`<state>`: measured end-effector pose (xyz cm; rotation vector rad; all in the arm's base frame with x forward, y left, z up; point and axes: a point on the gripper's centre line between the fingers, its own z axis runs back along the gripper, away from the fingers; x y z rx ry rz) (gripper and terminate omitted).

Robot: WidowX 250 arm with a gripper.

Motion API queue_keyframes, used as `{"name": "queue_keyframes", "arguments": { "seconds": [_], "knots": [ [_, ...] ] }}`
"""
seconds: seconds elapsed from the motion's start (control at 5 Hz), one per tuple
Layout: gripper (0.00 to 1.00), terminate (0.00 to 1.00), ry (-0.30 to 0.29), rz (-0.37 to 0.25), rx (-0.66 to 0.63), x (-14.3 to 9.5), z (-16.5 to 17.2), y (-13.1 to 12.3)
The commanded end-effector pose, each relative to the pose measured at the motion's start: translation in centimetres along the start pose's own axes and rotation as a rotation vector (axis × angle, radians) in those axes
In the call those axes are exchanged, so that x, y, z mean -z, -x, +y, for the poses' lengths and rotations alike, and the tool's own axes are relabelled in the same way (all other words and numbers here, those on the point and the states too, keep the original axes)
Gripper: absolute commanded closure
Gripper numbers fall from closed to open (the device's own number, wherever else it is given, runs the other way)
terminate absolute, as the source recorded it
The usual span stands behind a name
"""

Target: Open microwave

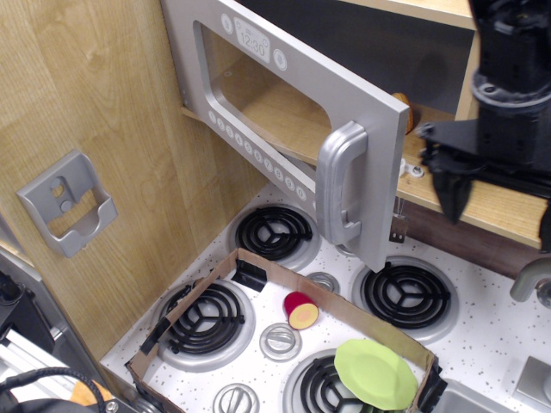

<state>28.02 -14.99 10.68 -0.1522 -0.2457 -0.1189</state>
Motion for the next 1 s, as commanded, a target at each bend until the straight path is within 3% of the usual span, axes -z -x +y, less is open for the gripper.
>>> {"name": "queue_keyframes", "arguments": {
  "seconds": [0.0, 0.2, 0.4, 0.6, 0.8],
  "knots": [
    [0.0, 0.0, 0.046, -0.109, 0.242, -0.7, 0.4, -3.8],
    [0.0, 0.0, -0.057, -0.066, 0.241, 0.5, 3.8, -2.9],
    [0.0, 0.0, -0.11, -0.025, 0.166, 0.8, 6.5, -1.3],
    [0.0, 0.0, -0.122, 0.012, 0.111, 1.2, 8.3, 0.0],
    [0.0, 1.0, -0.183, -0.009, 0.091, 1.9, 10.0, 2.0]
  ]
}}
